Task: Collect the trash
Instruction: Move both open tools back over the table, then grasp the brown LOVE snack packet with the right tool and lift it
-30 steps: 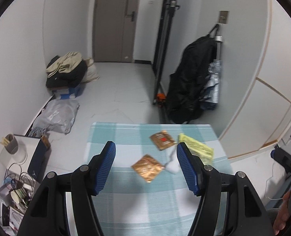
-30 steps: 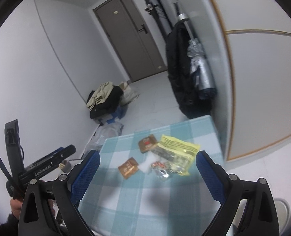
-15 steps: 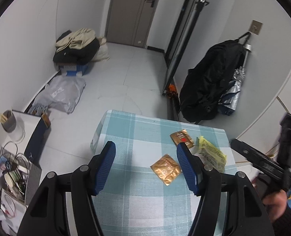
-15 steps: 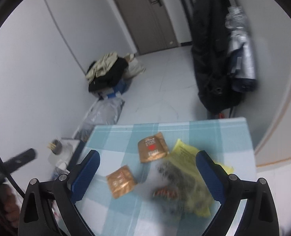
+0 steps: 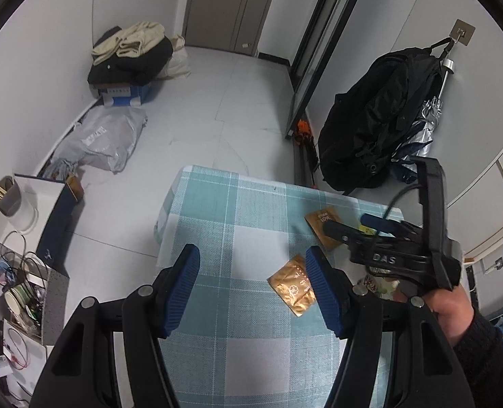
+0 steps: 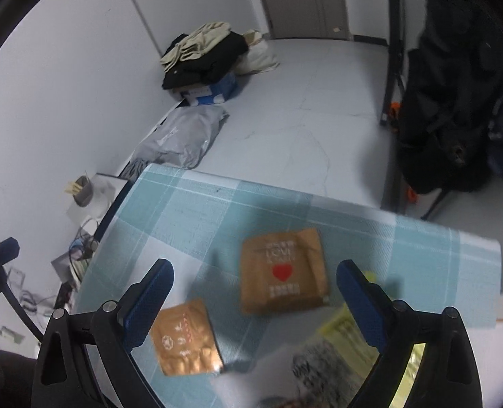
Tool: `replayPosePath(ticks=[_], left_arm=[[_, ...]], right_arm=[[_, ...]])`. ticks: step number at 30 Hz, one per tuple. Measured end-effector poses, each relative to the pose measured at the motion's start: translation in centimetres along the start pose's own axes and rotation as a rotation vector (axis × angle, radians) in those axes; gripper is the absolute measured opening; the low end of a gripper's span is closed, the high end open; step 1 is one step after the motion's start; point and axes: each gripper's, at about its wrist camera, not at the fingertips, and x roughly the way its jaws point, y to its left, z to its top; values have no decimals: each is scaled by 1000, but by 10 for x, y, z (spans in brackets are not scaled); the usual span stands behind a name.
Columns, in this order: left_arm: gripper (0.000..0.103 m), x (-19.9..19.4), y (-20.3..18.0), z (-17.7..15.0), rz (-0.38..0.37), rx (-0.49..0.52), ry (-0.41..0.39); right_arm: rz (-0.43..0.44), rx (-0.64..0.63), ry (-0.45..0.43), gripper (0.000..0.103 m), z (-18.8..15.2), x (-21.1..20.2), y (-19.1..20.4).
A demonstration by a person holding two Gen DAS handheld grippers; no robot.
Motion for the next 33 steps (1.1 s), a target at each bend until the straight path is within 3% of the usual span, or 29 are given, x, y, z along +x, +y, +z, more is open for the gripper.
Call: replayPosePath(ticks=[4,11,16,18,23,28,33], left_arm=[[61,4,6,2,11,-26,10],[61,9,12,5,21,-81,20],[61,13,15,6,18,-110,30],[61,12,15,7,19,-111,25],[61,9,15,7,31,-114,8],[61,9,19,6,28,-132,12],[61,6,23,6,33,-152,0]], right_arm=[[-23,-11,49,94,3,17,-1],[-76,-22,103,71,1,26,-5],[-109,-69,115,63,-3,29,0],[-121,-78,110,49,-3,29,2],[-146,-44,98,28,-2,27,-5],[-115,5,96,3,-4,23,-14],[-51,58,75,1,-2,15,-15]])
